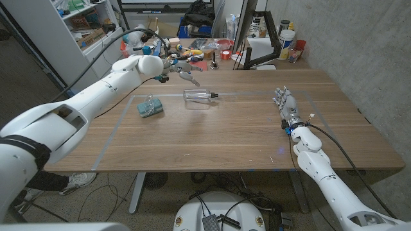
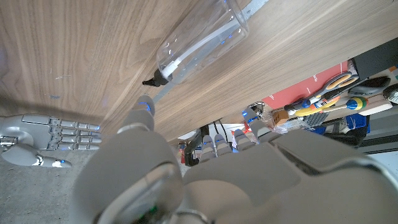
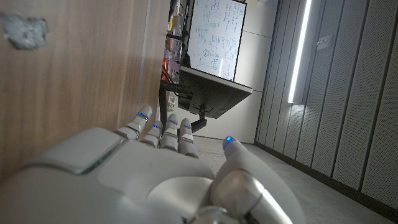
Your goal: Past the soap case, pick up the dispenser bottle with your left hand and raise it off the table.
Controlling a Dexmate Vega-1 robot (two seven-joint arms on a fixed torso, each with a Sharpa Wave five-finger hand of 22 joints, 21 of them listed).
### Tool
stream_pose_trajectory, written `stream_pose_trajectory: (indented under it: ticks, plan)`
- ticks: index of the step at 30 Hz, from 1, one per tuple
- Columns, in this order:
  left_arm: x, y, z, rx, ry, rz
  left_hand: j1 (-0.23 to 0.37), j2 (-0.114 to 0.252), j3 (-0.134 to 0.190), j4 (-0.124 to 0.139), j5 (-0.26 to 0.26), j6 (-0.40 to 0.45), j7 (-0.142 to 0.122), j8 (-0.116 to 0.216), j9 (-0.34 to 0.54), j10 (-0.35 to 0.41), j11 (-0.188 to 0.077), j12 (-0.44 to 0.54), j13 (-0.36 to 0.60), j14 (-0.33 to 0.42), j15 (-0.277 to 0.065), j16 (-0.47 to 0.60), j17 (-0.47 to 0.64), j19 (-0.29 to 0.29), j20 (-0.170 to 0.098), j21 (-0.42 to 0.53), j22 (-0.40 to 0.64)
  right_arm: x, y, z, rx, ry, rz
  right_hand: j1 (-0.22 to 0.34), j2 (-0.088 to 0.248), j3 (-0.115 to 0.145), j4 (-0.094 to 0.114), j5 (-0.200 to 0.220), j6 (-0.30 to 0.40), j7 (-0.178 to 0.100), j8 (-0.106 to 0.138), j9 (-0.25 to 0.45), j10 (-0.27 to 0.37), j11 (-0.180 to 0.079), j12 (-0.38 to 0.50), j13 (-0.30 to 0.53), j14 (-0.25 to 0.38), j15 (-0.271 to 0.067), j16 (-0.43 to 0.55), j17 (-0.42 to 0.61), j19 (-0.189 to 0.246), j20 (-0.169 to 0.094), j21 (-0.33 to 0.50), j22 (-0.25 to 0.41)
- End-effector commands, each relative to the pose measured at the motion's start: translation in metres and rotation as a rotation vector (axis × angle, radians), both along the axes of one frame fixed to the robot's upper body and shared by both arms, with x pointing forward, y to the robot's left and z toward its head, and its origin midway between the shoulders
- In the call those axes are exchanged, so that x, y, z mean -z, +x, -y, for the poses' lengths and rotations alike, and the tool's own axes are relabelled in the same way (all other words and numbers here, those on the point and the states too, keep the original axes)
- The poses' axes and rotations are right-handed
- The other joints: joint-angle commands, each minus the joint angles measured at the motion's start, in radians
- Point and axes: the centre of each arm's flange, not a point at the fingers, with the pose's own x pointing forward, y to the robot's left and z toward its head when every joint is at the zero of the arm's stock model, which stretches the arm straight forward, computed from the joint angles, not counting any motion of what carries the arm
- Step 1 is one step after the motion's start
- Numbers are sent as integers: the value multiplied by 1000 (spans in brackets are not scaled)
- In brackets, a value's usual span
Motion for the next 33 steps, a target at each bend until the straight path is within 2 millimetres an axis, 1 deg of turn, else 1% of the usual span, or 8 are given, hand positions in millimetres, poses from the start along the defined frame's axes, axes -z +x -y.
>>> stream_pose_trajectory:
  ticks: [1,6,9,12,15,19,27,33]
  plan:
    - [7,5,4,-14,36,4,31,-10,-8,-7,7,13,-5,5,3,26,-3,10,4,58,-68,15,3,18,-30,-6,3,2,2,-1,3,8,-5,-1,20,-1,1,2,9,-2,5,5,9,2,8,3,5,2,1,1,3,-72,-1,3]
    - [7,6,4,-13,37,6,37,-21,-22,0,7,20,-6,6,3,26,0,7,4,57,-66,5,4,-32,-25,-31,2,2,3,-2,5,14,-6,1,19,-1,-1,2,9,-1,4,5,10,3,8,3,8,3,1,1,4,-71,-3,3]
    - [7,7,4,-7,35,11,40,-23,-26,2,8,26,-13,7,3,15,3,3,4,50,-67,0,3,-43,-23,-39,2,3,3,-2,7,20,-7,1,19,-1,-1,2,9,-1,4,5,10,4,8,3,9,8,1,1,5,-69,-4,3]
    - [7,7,4,-9,44,16,46,-28,-37,6,10,49,-28,12,3,41,0,11,3,74,-71,5,3,-25,-20,-41,-1,3,4,-2,11,22,-7,1,18,-1,-1,2,10,1,5,5,10,4,8,3,9,10,1,1,5,-67,-4,3]
    - [7,7,5,-13,55,14,52,-31,-42,6,12,60,-32,14,2,45,1,9,2,84,-72,5,2,-9,-23,-40,-2,3,4,-3,13,23,-6,1,17,-1,-1,2,10,0,5,5,11,5,8,3,10,10,1,1,6,-66,-5,3]
    - [9,10,5,-15,61,2,61,-24,-57,17,17,45,-34,2,2,16,1,-6,1,44,-67,-11,3,-17,-26,-62,-4,2,5,-3,11,23,-5,0,17,-1,-1,2,12,2,5,5,14,6,9,3,12,11,1,1,8,-65,-6,3]
    - [12,12,6,-30,88,4,71,-18,-79,26,21,-30,-6,-24,2,-39,10,-14,1,-8,-62,-16,2,-29,-41,-94,-6,1,5,-3,12,24,-3,-1,16,-2,0,1,15,1,6,5,16,6,10,3,15,10,2,1,11,-64,-6,3]
    - [12,12,9,-30,98,14,88,-22,-85,20,25,-41,9,-22,2,-29,23,-5,2,-10,-46,-12,1,-28,-32,-105,-7,0,5,1,17,23,0,-2,14,-3,1,1,19,2,7,6,19,8,11,3,16,9,2,2,13,-63,-8,4]
